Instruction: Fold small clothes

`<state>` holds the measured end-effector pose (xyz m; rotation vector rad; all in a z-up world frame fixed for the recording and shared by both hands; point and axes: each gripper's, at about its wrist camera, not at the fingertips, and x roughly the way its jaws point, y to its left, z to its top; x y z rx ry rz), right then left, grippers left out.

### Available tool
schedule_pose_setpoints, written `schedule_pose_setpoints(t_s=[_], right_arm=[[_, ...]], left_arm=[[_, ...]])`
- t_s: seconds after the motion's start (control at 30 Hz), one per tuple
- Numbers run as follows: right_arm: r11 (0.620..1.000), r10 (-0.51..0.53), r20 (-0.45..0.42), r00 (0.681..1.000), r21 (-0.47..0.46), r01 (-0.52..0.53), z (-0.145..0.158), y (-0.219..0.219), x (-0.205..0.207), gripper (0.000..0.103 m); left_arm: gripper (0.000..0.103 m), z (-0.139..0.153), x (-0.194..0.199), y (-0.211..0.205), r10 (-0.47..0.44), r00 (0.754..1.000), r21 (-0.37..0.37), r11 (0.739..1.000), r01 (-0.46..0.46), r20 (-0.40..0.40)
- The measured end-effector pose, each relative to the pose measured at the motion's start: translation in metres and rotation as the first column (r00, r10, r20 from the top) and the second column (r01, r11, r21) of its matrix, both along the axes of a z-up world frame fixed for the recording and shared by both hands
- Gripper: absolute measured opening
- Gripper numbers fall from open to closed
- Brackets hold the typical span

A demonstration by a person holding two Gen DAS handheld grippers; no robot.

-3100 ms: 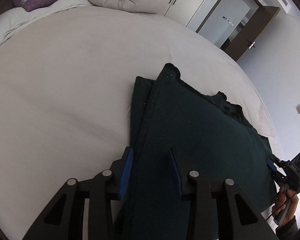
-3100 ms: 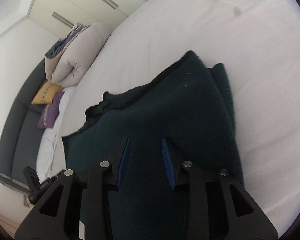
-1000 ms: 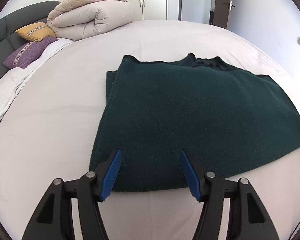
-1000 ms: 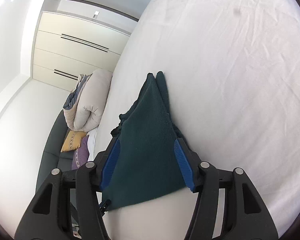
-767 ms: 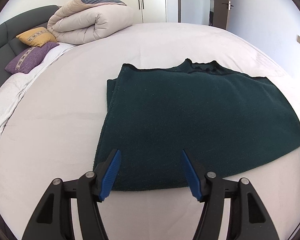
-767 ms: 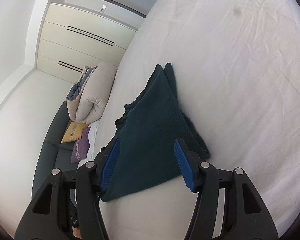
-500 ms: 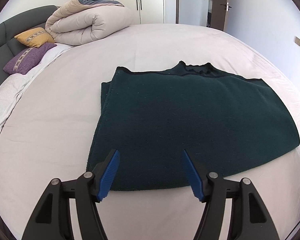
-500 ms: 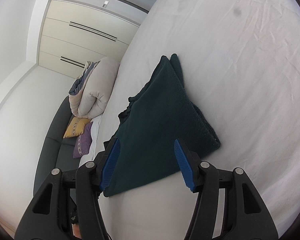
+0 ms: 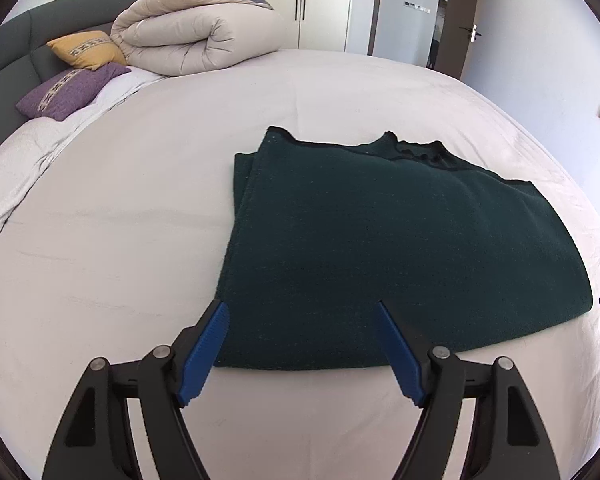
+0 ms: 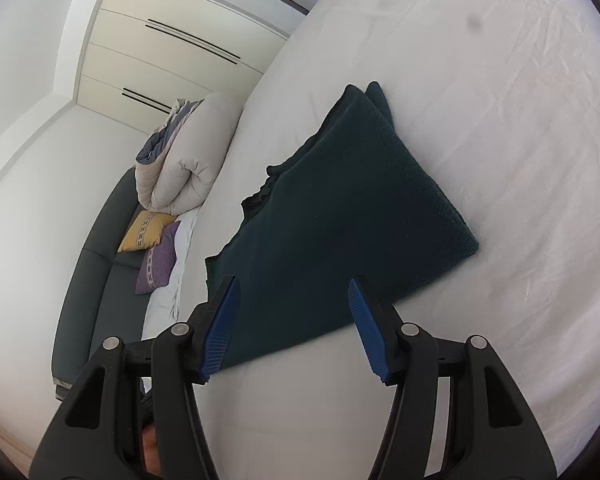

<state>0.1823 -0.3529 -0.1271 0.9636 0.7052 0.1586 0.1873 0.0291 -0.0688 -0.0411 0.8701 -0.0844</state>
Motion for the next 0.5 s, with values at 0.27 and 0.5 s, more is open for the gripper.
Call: schedule_pose_setpoints(t_s=[0.27,0.5], right_arm=[[0.968,-0.091,-0.044,0.995,-0.240,0.078,0.015,-0.007,0.000,0.058],[0.942,-0.143,-0.102,0.984,-0.320,0.103,0.003,-0.019,0.007,0.058]], left_arm=[[0.076,-0.017,0.026,0.058,0.072,0.994,-0.138,0.987,-0.083,-0.079],[0.040,-0.035,0.039,0.056,0.019,0.989,-0.174,0.984,-0.045,-0.148]])
